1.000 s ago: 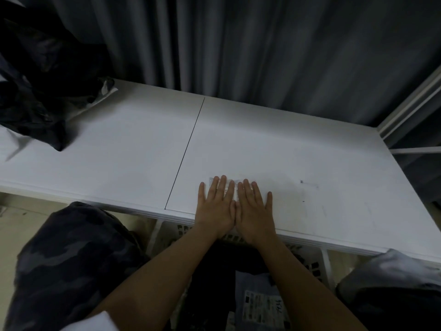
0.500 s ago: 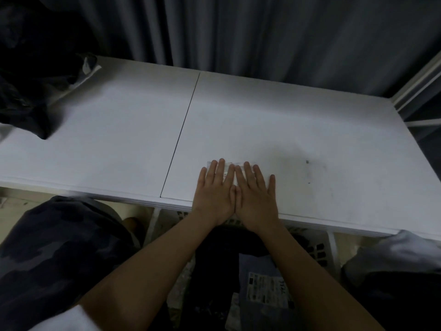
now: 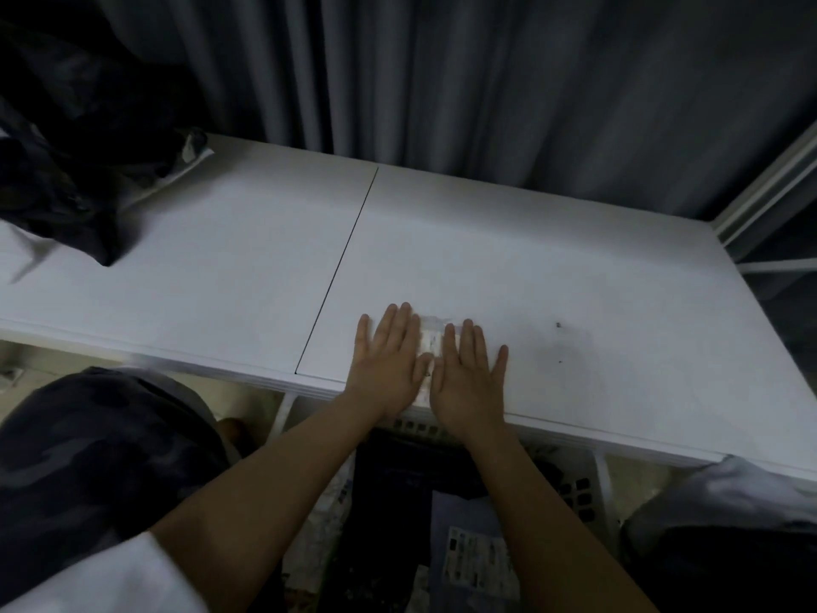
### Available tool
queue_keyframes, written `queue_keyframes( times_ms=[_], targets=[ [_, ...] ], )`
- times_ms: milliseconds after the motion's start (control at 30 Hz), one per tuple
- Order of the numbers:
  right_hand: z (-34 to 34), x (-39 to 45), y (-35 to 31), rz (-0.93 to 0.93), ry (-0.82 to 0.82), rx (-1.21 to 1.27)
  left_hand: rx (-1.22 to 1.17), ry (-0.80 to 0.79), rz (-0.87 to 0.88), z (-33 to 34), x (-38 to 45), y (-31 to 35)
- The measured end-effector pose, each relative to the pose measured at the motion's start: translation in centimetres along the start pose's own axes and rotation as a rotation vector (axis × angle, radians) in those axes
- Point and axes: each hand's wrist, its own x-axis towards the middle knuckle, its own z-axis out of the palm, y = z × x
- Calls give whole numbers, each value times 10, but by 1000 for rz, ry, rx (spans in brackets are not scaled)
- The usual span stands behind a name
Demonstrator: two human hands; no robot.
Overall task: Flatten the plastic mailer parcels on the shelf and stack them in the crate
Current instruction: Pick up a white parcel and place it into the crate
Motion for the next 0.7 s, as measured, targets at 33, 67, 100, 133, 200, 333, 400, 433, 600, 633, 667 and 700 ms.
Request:
queue_keyframes(
  times_ms=[33, 67, 100, 133, 200, 333, 400, 433, 600, 633, 667, 700],
  targets=[
    [-4, -1, 2, 35, -12, 11, -29, 31, -29, -1, -4, -1],
    [-8, -1, 4, 66, -9, 26, -55, 50, -44, -3, -8, -2],
    [-11, -1, 5, 82, 12, 42, -66, 55, -45, -4, -13, -4],
    [-14, 1, 4, 76, 45, 53, -60, 43, -41, -5, -17, -6],
    [-17, 5, 1, 19, 91, 56, -27, 12, -19, -4, -23, -8],
    [-15, 13, -8, -9, -3, 26, 3, 55, -15, 2, -26, -6],
    [-11, 14, -9, 2, -26, -12, -39, 126, 7, 4, -25, -8],
    [-10, 14, -9, 3, -23, -22, -51, 143, 25, 5, -23, -10],
    [-5, 16, -9, 4, 5, -20, -56, 196, 107, 8, -14, -20],
    [-3, 17, -8, 2, 15, -21, -41, 212, 116, 10, -13, -21],
    [-2, 17, -8, 3, 20, -28, -33, 228, 125, 13, -11, -22],
    [-1, 18, -7, 4, 23, -35, -31, 247, 131, 15, -11, -22]
  ],
)
